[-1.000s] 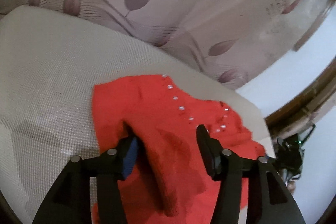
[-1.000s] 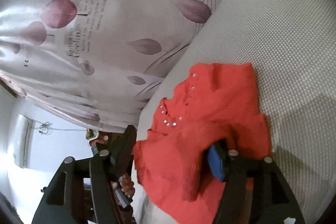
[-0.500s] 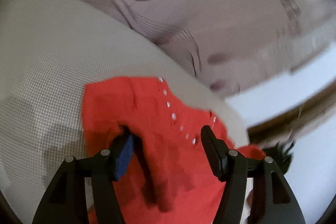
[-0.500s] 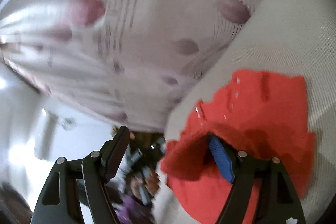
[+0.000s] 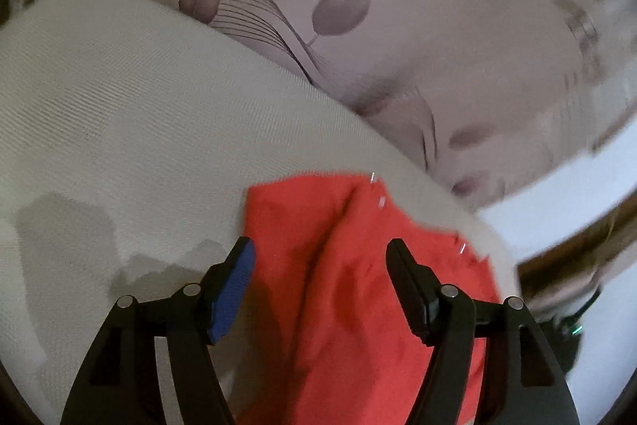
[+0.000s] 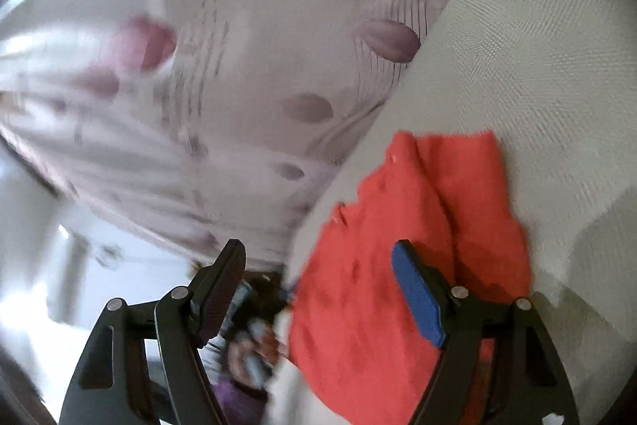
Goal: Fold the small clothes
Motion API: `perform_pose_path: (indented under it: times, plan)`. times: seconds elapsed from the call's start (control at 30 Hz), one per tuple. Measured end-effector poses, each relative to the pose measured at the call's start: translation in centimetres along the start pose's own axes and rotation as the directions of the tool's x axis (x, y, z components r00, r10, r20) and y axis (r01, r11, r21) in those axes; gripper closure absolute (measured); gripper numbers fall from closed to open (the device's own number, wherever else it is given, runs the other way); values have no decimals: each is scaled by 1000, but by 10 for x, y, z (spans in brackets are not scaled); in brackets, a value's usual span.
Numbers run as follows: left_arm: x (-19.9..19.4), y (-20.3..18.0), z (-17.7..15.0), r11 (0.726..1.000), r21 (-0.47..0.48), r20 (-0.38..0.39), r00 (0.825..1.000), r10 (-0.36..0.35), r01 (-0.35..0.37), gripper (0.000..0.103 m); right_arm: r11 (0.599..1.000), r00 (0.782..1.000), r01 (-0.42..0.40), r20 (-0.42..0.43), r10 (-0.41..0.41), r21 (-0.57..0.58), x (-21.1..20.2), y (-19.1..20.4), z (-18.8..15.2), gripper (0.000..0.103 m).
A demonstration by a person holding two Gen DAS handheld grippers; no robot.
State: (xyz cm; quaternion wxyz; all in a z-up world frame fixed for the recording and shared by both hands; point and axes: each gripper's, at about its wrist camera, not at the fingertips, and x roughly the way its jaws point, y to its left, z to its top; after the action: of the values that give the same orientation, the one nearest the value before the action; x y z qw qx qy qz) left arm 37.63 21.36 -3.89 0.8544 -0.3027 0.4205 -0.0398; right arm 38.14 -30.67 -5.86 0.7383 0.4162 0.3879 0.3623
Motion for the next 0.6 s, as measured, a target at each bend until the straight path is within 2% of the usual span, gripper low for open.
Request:
perform_pose_path:
  times: [0.07,0.1,0.17,0.23,0.33,0.47,0.53,0.6]
  plan:
    - [-13,-3,-15,996,85,-6,1000,12,-11,34,984,991,135,17,-134,-116,-13,15,-16,28]
    - [-18,-4,-21,993,118,-12,1000,13,-11,34,957,976,219,36,-216,-191,-20,24,-25,28]
    - [-31,-3,-40,984,180,-24,1000,-1,5,34,903,949,312,63,-307,-295,-30,38,-47,34]
    - [-42,2,-54,981,194,-34,999,-20,26,34,885,942,331,63,-329,-328,-35,42,-62,41]
    - [-57,10,-75,975,208,-43,997,-65,72,34,852,924,370,48,-381,-371,-36,37,-81,44]
    - [-60,9,-89,962,257,-49,995,-82,92,34,856,917,387,45,-397,-342,-34,22,-86,44]
    - [-55,5,-94,948,303,-68,995,-76,94,34,849,906,412,49,-420,-330,-29,19,-87,44]
    - [-52,1,-100,932,349,-78,994,-72,95,34,852,908,407,42,-417,-331,-27,19,-90,45]
